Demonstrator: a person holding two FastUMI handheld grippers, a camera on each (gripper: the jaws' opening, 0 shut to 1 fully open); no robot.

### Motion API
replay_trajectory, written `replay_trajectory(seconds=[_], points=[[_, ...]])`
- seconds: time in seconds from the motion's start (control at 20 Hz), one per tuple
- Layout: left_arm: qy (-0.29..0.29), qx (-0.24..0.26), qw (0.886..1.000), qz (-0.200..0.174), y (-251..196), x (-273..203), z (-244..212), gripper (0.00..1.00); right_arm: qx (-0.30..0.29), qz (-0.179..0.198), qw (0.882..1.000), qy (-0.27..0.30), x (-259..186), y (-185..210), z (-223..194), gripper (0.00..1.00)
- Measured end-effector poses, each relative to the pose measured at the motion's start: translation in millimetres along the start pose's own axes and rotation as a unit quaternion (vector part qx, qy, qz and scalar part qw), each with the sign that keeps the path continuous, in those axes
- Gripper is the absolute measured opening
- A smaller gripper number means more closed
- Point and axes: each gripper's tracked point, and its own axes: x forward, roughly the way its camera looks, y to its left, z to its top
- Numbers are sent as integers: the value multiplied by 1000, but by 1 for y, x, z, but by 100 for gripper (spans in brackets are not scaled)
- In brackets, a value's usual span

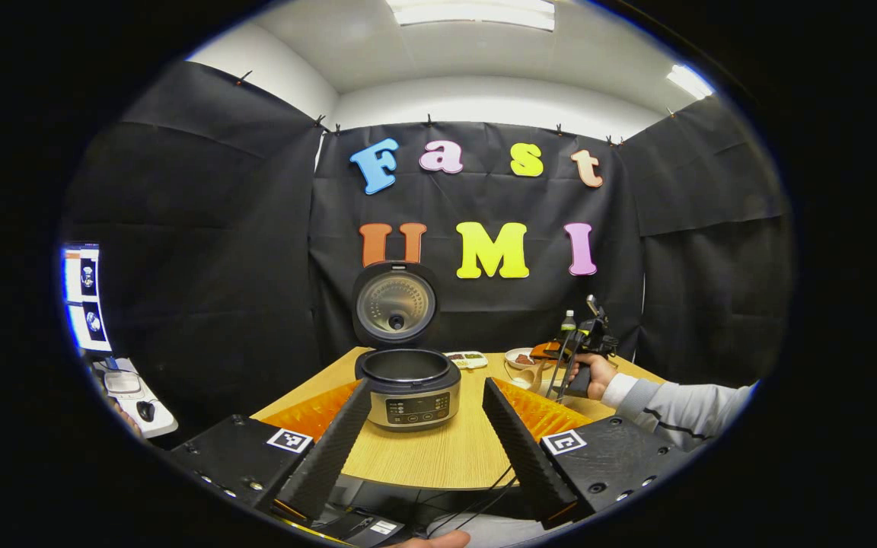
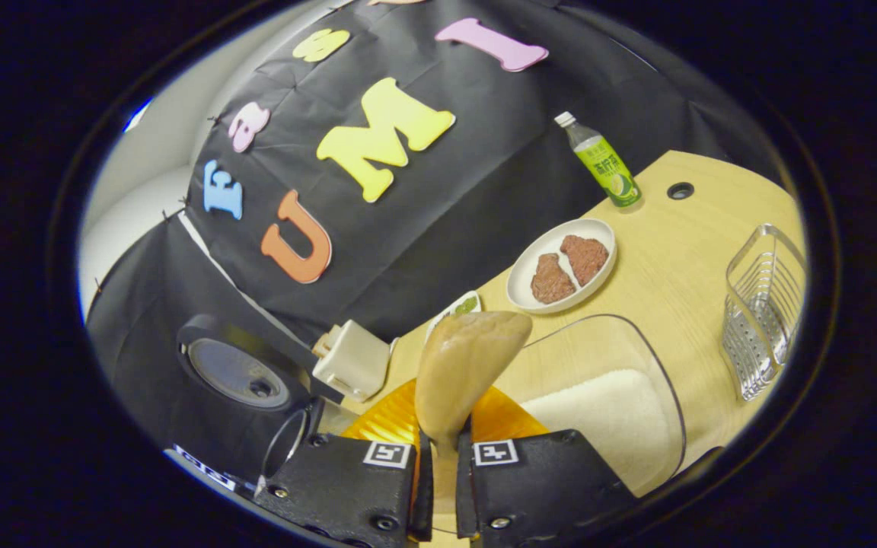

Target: Close the left gripper, press the button to open the rice cooker; take a wooden spoon from the chopstick holder with the right hand, scoop a spoonful of rice and pour it into the rice cooker, then put the wooden spoon back into the chopstick holder.

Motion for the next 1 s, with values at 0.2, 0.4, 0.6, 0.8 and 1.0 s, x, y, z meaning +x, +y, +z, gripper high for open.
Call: replay_trajectory(seconds=[0.2, 0.4, 0.6, 0.8, 1.0], points=[[-5, 2, 1000, 5, 2, -2, 4, 94, 48, 0, 998, -38, -13, -16, 32, 17], [-8, 4, 1000, 7, 2, -4, 9, 94, 160, 23, 985, -66, -29, -29, 53, 17], [-14, 19, 1000, 10, 2, -4, 10, 94, 281, 55, 954, -84, -39, -37, 70, 16], [-10, 22, 1000, 13, 3, -6, 10, 94, 351, 109, 925, -98, -53, -17, 83, 16], [-18, 10, 1000, 19, 9, -12, 16, 94, 376, 136, 910, -109, -65, 15, 85, 16]])
